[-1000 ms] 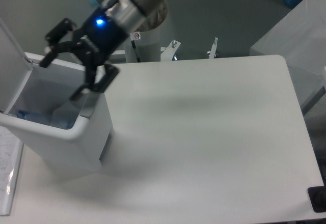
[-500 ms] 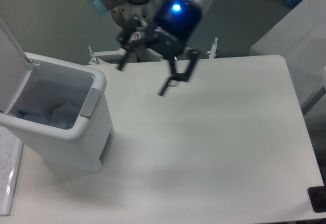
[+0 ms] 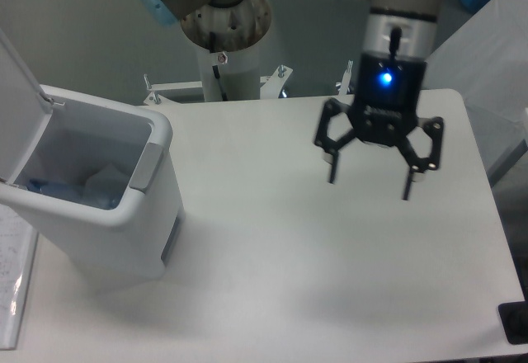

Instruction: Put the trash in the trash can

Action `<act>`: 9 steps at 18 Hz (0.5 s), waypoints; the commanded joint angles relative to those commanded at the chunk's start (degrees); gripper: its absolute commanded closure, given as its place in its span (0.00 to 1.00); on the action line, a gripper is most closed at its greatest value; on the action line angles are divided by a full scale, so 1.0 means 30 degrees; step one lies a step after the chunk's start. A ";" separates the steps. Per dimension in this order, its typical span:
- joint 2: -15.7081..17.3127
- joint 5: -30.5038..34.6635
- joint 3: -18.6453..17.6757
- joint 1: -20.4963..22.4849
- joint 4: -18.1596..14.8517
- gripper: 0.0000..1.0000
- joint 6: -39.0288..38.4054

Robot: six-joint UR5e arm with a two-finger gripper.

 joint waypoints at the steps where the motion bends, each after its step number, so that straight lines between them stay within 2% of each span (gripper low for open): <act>1: -0.0204 0.0416 0.0030 -0.0030 -0.0030 0.00 0.0118; 4: -0.1024 0.0887 0.0321 -0.0030 -0.0818 0.00 0.0788; 7: -0.2021 0.2990 0.0382 0.0144 -0.2544 0.00 0.2370; 9: -0.2111 0.3932 0.0440 0.0379 -0.3366 0.00 0.3249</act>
